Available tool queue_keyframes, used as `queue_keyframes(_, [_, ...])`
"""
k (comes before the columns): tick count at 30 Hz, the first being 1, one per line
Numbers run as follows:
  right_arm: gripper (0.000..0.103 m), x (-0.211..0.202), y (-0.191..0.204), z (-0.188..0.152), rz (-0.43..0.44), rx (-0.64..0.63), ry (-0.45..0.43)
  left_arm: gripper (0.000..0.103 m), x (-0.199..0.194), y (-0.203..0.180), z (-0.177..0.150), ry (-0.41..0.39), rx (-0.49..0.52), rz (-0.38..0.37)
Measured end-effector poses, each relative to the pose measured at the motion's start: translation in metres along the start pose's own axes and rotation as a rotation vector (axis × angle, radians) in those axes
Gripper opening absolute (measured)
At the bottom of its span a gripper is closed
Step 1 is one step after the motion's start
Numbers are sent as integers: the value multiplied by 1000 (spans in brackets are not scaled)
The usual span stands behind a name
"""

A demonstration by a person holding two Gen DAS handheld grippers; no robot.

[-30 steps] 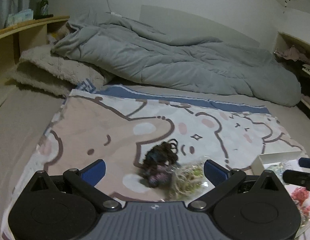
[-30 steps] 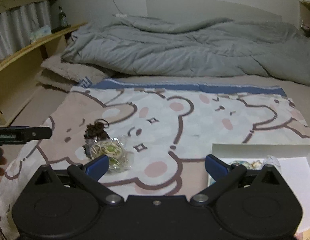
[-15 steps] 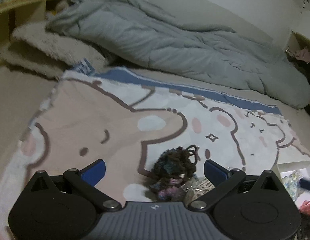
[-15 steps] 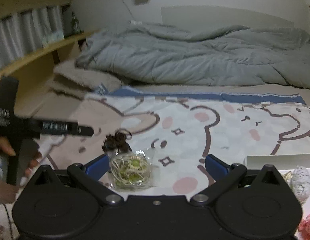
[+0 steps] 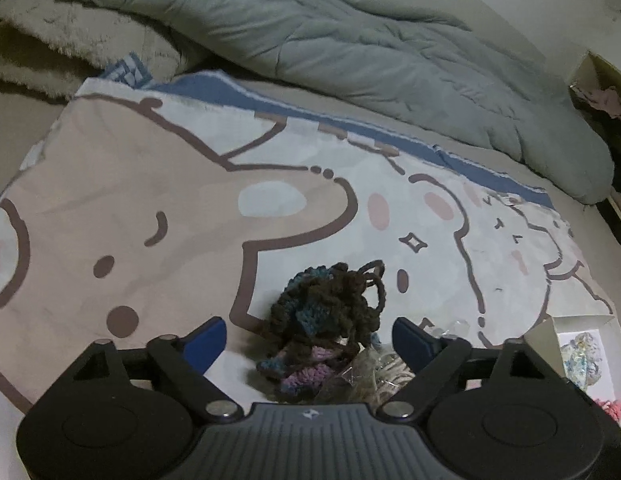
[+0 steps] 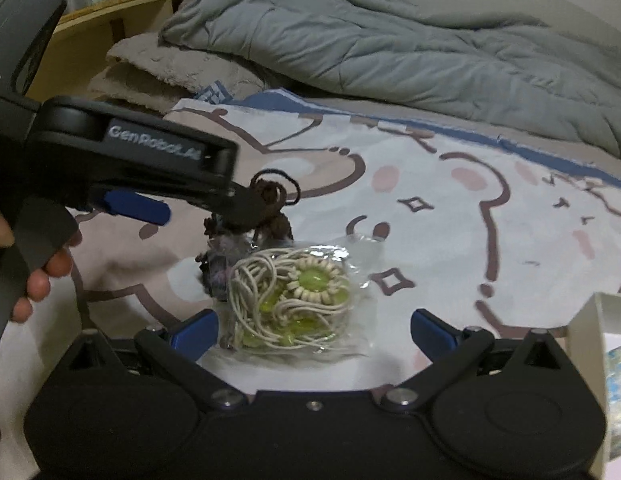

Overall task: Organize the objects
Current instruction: 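Grasp the dark crocheted bundle with the left tool while the right tool grasps the clear bag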

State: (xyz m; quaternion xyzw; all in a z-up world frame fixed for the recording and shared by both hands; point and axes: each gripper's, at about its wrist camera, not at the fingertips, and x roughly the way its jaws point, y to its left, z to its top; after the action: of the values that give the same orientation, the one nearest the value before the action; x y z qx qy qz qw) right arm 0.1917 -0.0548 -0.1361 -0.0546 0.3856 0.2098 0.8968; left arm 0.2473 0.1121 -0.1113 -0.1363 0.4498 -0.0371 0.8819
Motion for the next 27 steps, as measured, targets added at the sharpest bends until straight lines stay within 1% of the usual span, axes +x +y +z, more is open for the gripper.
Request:
queue_keyframes(3, [103,9,3,-1,1,19,-8,87,11,1,-1,21,-40,-12])
queue_keyframes(6, [103,17,9,-1,6,9,-17,84,19,3,-1,33,-88,-22])
queue_keyframes(8, [103,22,11,-1,-7,-1,-23,77,24,4,-2,38,-110,-28])
queue_keyframes(9, [103,25,12,-1,-15,-2,-22,76,25,5,-2,41,-122,-31])
queue_keyframes(11, [103,30,10,-1,-26,13,-12,68,28,6,-2,43,-150,-40])
queue_keyframes(12, [103,31,8,-1,-20,26,-11,66,28,7,-2,43,-159,-41])
queue_keyframes(14, [96,31,1,-3,14,62,-8,58,27,6,-1,34,-152,-40])
queue_keyframes(15, [88,31,-2,-3,25,78,0,56,26,5,-1,30,-147,-38])
queue_keyframes(16, [84,31,-4,-3,38,91,9,53,25,5,-1,27,-147,-39])
queue_keyframes(17, [83,30,-6,-2,47,102,15,50,23,4,-1,22,-148,-40])
queue_keyframes(19, [74,27,-6,0,56,93,13,41,20,4,-1,15,-149,-38])
queue_keyframes(21, [71,22,-7,1,70,70,18,41,17,3,0,10,-150,-41])
queue_keyframes(23, [69,16,-7,2,77,57,26,31,12,2,-1,4,-141,-41])
queue_keyframes(25, [69,8,-8,4,77,42,27,28,7,2,-2,-1,-150,-46])
queue_keyframes(27, [69,-2,-10,5,76,28,27,19,1,0,-3,-7,-146,-52])
